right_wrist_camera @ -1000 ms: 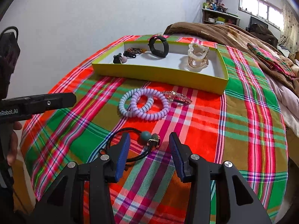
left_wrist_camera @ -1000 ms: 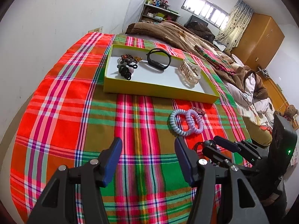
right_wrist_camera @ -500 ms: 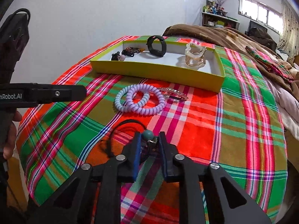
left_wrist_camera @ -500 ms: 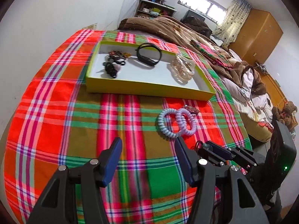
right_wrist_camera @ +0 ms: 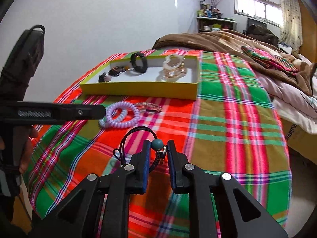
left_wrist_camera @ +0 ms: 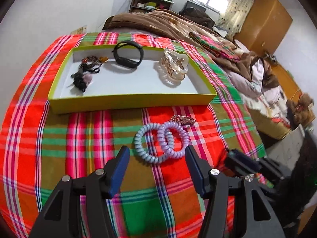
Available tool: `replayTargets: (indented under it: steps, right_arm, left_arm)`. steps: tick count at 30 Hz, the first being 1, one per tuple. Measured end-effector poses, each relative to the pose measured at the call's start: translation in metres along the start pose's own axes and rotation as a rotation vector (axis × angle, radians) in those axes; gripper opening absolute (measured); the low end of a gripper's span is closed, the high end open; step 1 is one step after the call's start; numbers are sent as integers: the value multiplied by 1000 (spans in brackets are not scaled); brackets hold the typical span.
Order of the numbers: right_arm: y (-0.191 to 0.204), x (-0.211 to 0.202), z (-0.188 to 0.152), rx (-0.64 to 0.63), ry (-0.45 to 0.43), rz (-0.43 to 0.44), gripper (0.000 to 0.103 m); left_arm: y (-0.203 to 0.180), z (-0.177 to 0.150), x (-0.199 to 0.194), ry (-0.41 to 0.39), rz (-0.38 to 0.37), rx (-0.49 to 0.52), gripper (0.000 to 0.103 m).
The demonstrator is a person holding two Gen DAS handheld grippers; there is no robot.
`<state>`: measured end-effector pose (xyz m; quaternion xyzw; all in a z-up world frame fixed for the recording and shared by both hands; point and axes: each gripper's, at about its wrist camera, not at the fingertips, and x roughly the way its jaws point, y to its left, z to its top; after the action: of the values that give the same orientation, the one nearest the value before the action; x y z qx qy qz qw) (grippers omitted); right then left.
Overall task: Organize jewelry
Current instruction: 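Grasp the black cord with teal bead using the right tool, then grasp the lavender coil hair tie with the left tool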
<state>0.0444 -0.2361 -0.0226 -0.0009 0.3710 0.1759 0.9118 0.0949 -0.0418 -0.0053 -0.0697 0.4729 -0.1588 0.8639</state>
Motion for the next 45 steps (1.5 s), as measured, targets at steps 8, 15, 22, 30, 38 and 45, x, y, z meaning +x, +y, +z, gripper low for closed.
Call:
replayTargets:
  steps: [8, 15, 22, 30, 38, 45]
  right_arm:
    - [-12, -9, -2, 19, -19, -19, 17]
    - [-16, -8, -5, 28, -18, -16, 17]
    - [-18, -7, -5, 28, -17, -12, 17]
    - [-18, -7, -5, 29, -17, -12, 17]
    - [-18, -7, -4, 31, -21, -14, 17]
    - [-17, -12, -3, 31, -29, -16, 17]
  left_arm:
    - [-3, 6, 13, 7, 2, -31, 54]
    - [-9, 10, 22, 17, 7, -10, 46]
    - [-9, 10, 31, 42, 17, -15, 26]
    - [-9, 9, 29, 36, 22, -8, 12]
    - [-8, 8, 22, 19, 15, -15, 10]
    - [-7, 10, 13, 0, 7, -21, 10]
